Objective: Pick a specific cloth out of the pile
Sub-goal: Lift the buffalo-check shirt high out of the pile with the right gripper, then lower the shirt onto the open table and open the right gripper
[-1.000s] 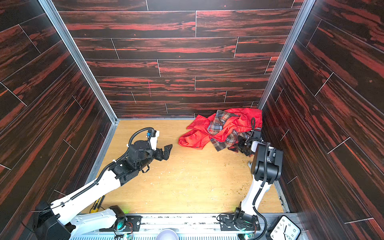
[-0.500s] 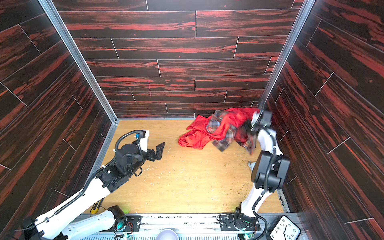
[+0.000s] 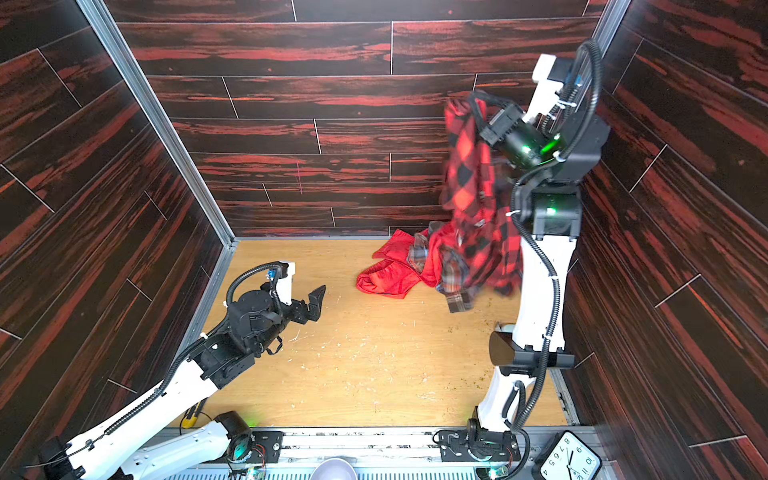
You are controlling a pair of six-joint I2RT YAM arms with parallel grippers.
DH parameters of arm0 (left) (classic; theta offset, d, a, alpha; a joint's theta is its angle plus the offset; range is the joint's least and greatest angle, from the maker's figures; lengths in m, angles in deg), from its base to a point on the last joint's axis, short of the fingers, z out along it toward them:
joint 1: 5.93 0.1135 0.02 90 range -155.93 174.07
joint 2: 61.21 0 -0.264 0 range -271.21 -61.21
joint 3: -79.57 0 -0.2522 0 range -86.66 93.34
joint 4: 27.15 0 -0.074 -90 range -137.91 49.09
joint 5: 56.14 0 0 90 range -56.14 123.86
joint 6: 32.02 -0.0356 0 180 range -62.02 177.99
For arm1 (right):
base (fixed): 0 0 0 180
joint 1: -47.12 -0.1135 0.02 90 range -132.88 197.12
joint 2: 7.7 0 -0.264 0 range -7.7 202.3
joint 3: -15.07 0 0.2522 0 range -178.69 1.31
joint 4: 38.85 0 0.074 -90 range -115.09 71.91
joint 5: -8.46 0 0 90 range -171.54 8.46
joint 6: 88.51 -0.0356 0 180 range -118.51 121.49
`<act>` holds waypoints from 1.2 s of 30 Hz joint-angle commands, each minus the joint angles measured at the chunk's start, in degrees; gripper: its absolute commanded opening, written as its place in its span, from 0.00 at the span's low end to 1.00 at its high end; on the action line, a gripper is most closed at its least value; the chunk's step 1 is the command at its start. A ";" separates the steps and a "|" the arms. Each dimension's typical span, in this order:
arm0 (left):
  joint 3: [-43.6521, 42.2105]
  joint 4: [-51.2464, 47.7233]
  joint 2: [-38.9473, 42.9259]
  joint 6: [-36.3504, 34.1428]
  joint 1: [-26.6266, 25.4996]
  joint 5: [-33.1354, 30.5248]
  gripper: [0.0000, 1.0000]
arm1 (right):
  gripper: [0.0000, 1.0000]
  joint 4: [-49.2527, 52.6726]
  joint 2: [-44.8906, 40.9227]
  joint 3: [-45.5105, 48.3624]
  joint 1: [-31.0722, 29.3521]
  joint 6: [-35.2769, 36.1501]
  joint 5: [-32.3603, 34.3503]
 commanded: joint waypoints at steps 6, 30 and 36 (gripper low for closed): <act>-3.78 -3.30 10.69 -1.36 -0.29 -6.77 0.99 | 0.00 -14.59 10.39 -5.06 -14.10 -11.40 6.04; -8.94 -17.41 27.25 3.91 -0.30 -13.41 0.99 | 0.00 -10.96 25.12 9.82 -32.93 -2.73 -4.14; -5.58 -20.48 26.60 3.29 -0.25 -7.54 0.99 | 0.00 10.87 17.81 27.26 -37.33 21.00 3.26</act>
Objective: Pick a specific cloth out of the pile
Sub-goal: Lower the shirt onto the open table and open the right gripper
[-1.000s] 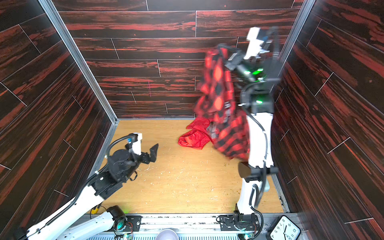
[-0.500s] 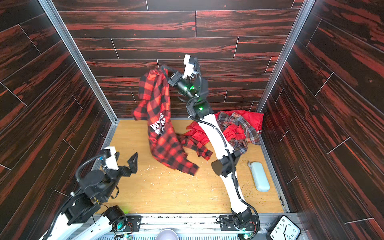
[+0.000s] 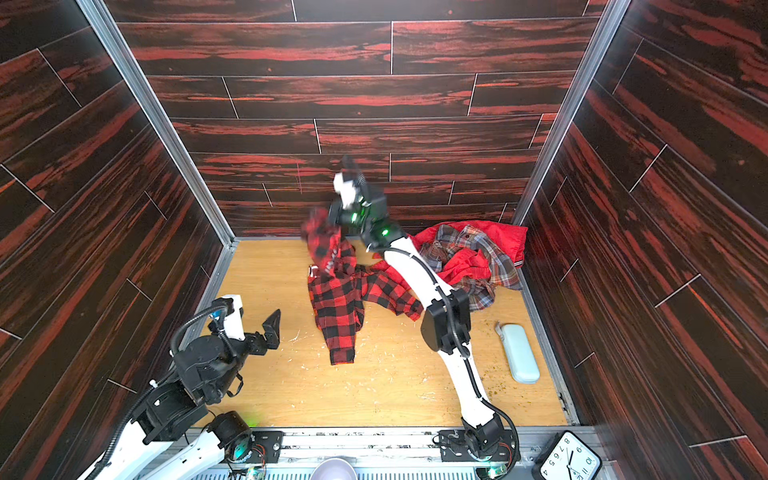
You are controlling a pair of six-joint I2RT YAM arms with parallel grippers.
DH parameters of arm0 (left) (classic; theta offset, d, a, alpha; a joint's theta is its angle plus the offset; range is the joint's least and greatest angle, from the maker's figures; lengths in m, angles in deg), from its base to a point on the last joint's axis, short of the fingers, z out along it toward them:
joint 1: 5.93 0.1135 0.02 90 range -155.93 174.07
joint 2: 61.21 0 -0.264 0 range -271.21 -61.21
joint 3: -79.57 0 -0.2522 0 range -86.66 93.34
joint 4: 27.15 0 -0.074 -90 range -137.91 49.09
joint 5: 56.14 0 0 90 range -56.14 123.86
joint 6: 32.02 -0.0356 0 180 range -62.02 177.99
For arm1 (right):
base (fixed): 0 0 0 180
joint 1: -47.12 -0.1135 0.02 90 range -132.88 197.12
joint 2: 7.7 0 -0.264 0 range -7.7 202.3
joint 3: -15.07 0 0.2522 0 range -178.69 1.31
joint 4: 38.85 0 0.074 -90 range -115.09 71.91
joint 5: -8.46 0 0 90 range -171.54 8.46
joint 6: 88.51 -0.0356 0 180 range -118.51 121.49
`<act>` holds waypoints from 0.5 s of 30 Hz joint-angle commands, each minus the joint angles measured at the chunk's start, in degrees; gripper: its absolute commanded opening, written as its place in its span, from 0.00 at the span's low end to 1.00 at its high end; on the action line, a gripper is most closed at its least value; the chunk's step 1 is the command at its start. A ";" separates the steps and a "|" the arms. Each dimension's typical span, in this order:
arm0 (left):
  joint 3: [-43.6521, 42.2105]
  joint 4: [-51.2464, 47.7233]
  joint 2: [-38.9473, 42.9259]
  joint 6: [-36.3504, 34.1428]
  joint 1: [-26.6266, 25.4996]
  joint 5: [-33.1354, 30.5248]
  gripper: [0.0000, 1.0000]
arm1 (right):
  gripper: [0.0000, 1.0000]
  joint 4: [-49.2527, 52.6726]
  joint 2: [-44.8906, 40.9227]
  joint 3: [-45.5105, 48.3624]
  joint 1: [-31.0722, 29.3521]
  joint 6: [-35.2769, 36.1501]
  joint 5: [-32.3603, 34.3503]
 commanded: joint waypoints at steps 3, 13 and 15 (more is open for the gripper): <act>4.96 -7.90 1.39 0.97 -0.23 5.81 0.99 | 0.15 10.98 -12.35 18.80 -3.52 16.83 8.58; 6.59 -19.11 11.54 10.13 -0.22 10.61 0.99 | 0.86 25.64 -13.79 26.22 -6.86 32.11 31.91; 6.22 -19.26 12.74 10.50 -0.22 9.57 0.99 | 0.86 29.85 -11.25 24.04 -7.85 33.46 35.88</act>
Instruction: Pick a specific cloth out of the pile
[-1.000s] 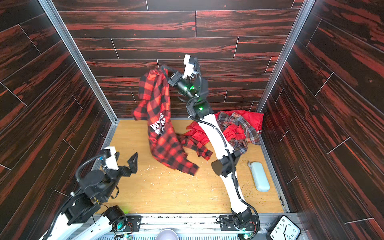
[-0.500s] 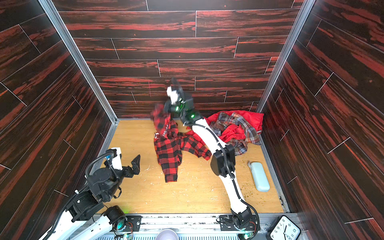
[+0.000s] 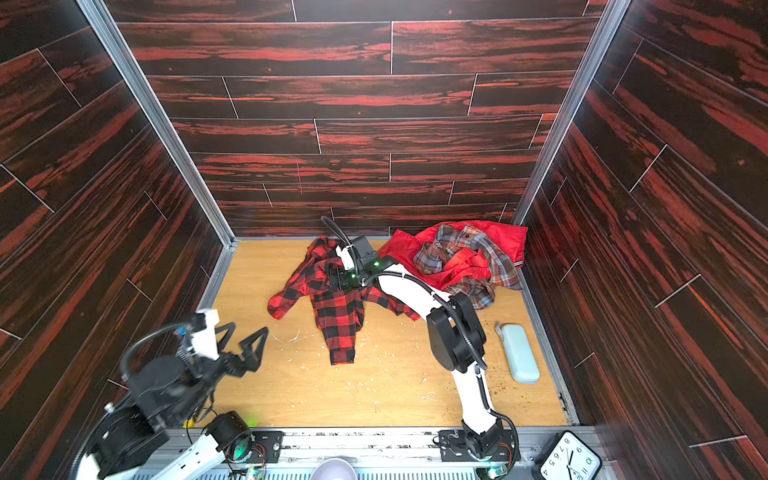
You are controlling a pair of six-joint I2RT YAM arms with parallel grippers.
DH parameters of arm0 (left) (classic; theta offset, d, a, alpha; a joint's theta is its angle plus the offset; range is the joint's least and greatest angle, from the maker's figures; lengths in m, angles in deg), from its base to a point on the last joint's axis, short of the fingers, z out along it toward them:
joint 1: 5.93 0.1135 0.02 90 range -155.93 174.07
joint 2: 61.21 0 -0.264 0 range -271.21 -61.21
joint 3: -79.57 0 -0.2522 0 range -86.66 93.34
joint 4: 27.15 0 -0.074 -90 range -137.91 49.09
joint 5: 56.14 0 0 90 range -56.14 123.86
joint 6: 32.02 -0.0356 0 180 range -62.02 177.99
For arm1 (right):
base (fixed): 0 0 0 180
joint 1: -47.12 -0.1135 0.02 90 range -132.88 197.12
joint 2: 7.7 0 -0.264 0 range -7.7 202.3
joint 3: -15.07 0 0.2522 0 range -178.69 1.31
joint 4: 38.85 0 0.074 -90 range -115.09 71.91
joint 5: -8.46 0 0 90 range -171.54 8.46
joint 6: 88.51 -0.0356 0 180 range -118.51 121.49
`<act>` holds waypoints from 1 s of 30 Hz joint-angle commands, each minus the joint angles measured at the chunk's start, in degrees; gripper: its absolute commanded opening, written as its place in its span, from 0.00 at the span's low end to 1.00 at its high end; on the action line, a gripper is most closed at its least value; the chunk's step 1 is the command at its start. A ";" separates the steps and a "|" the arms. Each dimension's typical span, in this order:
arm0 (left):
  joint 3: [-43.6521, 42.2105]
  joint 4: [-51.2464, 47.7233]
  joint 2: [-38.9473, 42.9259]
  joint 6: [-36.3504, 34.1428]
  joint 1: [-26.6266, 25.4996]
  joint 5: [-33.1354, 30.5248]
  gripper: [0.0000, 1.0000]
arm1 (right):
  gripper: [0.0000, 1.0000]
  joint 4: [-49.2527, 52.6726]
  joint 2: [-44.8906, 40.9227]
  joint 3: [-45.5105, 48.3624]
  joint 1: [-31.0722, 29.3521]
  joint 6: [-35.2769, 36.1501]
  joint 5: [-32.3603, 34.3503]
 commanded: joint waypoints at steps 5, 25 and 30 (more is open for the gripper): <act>0.60 -3.89 0.31 1.64 -0.21 0.34 0.99 | 0.86 12.61 5.10 -4.56 -3.50 8.13 8.96; 1.30 -7.49 -0.34 1.57 -0.22 -0.30 0.99 | 0.74 28.86 26.66 -26.57 -10.45 12.40 6.25; 1.84 -7.47 -0.74 1.20 -0.20 -0.85 0.99 | 0.11 32.75 31.51 -37.10 -10.34 11.23 5.85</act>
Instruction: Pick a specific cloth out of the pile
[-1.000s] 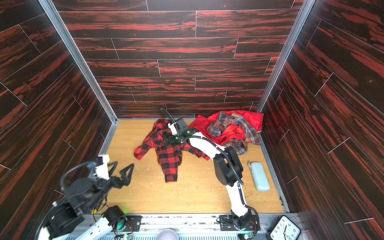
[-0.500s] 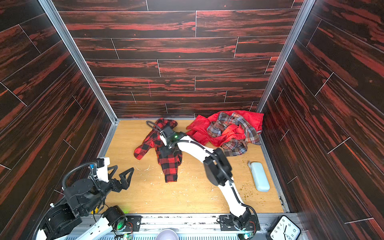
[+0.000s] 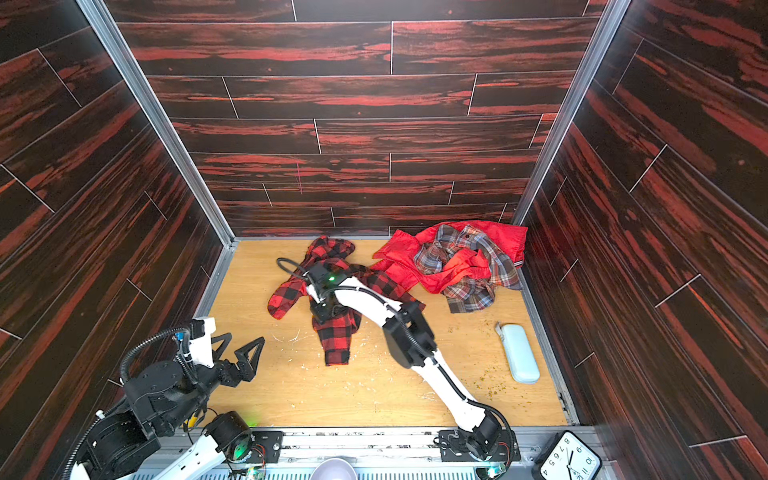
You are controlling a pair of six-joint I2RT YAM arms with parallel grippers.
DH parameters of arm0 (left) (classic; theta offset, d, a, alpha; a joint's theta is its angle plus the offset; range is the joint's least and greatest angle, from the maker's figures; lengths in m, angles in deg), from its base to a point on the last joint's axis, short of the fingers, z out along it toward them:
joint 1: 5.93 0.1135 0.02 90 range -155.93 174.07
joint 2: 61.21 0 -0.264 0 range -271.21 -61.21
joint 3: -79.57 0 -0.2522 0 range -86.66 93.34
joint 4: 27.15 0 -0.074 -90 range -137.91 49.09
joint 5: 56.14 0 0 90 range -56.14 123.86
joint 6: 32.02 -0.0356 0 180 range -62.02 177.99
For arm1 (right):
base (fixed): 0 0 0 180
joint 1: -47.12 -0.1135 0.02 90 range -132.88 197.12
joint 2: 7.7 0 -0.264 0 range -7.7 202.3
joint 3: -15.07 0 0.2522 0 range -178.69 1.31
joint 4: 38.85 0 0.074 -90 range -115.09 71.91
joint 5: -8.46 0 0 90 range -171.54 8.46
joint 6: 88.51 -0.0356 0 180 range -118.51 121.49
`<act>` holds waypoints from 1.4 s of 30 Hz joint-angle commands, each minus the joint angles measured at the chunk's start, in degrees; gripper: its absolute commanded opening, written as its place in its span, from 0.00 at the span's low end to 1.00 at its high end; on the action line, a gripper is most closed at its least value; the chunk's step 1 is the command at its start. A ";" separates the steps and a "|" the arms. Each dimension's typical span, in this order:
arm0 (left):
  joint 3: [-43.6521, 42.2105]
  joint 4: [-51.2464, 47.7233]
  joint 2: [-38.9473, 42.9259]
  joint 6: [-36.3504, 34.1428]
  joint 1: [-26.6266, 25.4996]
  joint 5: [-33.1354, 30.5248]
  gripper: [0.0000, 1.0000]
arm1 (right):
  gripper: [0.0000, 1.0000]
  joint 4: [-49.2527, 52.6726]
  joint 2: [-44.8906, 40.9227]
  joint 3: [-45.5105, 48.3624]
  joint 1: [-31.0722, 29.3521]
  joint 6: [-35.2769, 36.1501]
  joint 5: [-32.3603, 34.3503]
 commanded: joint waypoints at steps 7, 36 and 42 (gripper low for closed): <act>0.65 -0.69 0.18 -0.20 -0.19 -1.38 0.99 | 0.00 5.08 0.53 -21.28 1.12 2.00 -4.20; -1.93 3.85 2.10 0.45 -0.24 0.13 0.99 | 0.13 -27.66 -5.37 -16.49 7.10 3.76 5.18; -2.94 4.29 2.24 1.10 -0.24 0.42 0.99 | 0.86 -14.74 -7.26 -17.92 7.11 3.24 6.71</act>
